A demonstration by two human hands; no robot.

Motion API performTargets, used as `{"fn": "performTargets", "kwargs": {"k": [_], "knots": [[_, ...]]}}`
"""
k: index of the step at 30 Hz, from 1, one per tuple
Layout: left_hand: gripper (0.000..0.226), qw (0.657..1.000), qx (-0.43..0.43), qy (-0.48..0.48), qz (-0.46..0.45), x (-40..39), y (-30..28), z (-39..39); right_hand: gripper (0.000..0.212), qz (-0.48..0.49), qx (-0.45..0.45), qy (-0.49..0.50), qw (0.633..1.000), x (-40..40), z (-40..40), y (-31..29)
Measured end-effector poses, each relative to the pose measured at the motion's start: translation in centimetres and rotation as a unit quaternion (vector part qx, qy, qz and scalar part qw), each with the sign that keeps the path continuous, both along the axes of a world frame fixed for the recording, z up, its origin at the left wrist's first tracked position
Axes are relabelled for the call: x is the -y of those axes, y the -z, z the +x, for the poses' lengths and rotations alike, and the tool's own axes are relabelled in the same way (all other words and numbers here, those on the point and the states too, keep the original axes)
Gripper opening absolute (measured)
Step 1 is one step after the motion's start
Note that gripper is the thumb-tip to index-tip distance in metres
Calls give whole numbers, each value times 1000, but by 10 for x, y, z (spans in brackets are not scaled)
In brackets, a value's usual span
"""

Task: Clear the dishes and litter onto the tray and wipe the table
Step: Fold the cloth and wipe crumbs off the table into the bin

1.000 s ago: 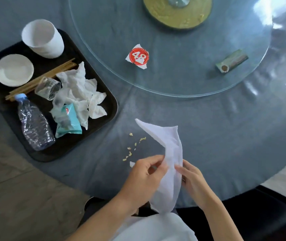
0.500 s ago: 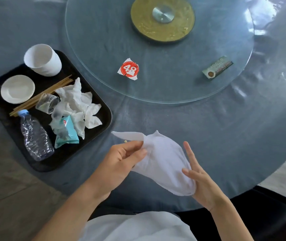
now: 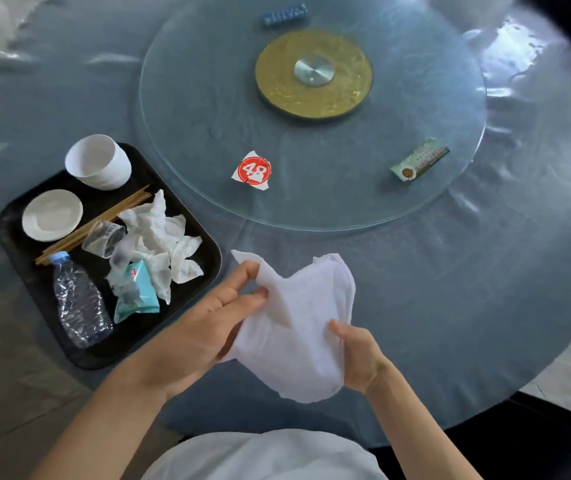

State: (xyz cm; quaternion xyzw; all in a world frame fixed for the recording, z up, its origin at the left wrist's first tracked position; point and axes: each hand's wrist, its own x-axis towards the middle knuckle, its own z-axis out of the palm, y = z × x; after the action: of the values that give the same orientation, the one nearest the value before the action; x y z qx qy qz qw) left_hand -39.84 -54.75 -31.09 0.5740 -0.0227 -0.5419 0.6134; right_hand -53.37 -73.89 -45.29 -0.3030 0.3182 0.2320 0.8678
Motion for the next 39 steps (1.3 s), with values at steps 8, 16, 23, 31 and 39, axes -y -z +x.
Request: {"fn": "performTargets", "kwargs": {"k": [8,16,23,31,39], "knots": [[34,969,200,-79,124,-5,20,30,38,-179,35,15,983,37,7,-50],[50,850,502,83,139,69,41,38,98,-479,50,31,876,91,11,-103],[54,754,630,128,134,99,110,21,30,-752,-20,-62,655,83,-34,-48],[37,712,574,362,179,63,178,-17,36,-709,17,-173,684,63,-106,41],[33,713,546,387,211,81,168,24,13,-621,1,-11,784,103,-58,27]]}}
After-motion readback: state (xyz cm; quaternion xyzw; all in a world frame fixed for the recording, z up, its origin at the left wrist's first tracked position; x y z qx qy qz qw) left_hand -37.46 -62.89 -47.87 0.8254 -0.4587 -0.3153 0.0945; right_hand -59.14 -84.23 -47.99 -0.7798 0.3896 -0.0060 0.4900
